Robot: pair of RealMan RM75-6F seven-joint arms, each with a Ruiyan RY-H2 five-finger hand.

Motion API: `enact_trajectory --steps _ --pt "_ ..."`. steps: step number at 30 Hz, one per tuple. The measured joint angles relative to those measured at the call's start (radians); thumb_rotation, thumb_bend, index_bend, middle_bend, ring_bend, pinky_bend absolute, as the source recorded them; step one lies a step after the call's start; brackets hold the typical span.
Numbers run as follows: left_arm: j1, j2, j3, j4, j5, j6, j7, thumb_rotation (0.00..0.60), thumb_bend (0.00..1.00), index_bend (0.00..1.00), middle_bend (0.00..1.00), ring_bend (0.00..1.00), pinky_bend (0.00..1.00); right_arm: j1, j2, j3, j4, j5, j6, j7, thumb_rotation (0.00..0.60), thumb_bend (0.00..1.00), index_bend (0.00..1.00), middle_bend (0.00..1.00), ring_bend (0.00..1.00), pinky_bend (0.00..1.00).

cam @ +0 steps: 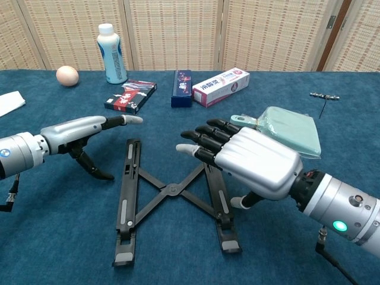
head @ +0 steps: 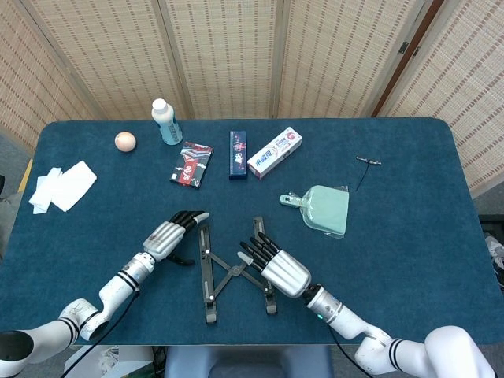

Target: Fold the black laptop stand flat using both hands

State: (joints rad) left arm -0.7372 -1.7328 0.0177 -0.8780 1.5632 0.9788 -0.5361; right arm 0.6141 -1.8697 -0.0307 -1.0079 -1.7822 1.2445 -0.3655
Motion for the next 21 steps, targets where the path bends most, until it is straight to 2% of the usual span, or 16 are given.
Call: enact_trajectory --steps 21 --pt "-0.009 -0.010 -0.005 -0.026 -0.008 -0.024 -0.020 0.600 0.11 0.00 0.04 0.04 0.05 0.023 -0.077 0.022 0.098 -0.008 0.039 0.014 0.600 0.01 0.00 0.00 0.00 0.00"
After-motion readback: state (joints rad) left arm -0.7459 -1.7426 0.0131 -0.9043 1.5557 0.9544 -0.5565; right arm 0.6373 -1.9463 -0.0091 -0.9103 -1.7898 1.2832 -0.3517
